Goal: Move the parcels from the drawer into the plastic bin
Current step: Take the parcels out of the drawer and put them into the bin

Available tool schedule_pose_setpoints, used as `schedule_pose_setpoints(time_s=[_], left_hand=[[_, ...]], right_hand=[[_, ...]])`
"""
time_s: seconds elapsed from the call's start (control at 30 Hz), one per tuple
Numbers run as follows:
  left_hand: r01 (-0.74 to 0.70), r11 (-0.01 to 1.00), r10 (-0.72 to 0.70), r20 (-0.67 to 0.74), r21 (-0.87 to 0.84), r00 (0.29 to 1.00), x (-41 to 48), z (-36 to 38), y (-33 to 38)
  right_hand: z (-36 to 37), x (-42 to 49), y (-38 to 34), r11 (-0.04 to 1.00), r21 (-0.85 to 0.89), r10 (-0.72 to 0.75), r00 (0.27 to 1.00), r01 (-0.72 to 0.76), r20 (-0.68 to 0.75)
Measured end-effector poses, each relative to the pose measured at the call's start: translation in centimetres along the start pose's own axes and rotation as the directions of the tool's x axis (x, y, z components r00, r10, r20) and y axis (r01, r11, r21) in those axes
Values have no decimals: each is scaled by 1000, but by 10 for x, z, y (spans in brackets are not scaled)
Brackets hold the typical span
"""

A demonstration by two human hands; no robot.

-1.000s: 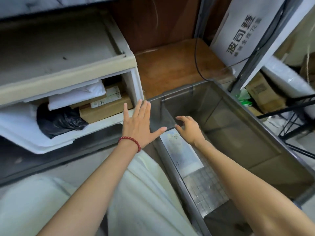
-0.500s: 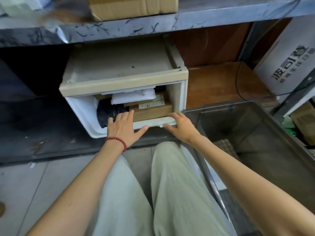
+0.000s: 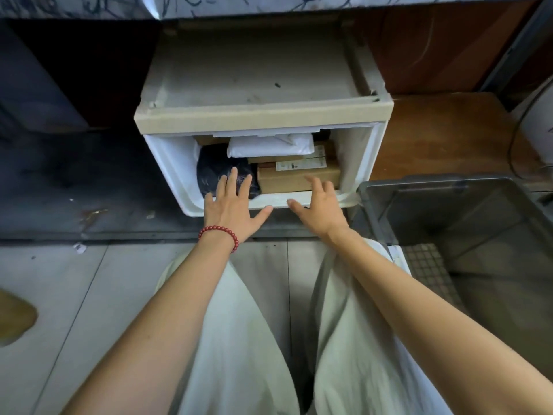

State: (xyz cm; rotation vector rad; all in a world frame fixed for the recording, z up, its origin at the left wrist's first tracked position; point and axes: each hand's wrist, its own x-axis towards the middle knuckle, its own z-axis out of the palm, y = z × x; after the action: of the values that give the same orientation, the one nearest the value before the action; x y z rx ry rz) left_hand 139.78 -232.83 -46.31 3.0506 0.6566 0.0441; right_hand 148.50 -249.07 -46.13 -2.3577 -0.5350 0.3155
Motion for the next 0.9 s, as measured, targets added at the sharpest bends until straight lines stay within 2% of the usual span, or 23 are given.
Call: schedule_pose_setpoints(time_s=[0.17, 0.4, 0.5, 0.6, 0.77, 0.9], left_hand=[[8, 1000, -8, 1, -17, 1000, 15, 10, -5], [8, 988, -34, -164, -154, 986, 43, 15, -11], [31, 986, -59, -167, -163, 984, 53, 18, -14], [45, 982, -77, -170, -185, 982, 61, 21, -17], [15, 948, -80, -194, -319, 978, 68, 22, -22], [-15, 866, -103, -208, -500, 973, 65, 24, -13]], right_hand=[[6, 25, 5, 999, -5, -47, 992, 47, -121], [16, 50, 11, 994, 16, -109, 983, 112, -151], [19, 56, 12, 985, 4, -168, 972, 171, -167], [20, 64, 14, 982, 63, -165, 973, 176, -162], [14, 72, 16, 971, 131, -177, 970, 199, -165], [14, 70, 13, 970, 139, -171, 966, 199, -192]])
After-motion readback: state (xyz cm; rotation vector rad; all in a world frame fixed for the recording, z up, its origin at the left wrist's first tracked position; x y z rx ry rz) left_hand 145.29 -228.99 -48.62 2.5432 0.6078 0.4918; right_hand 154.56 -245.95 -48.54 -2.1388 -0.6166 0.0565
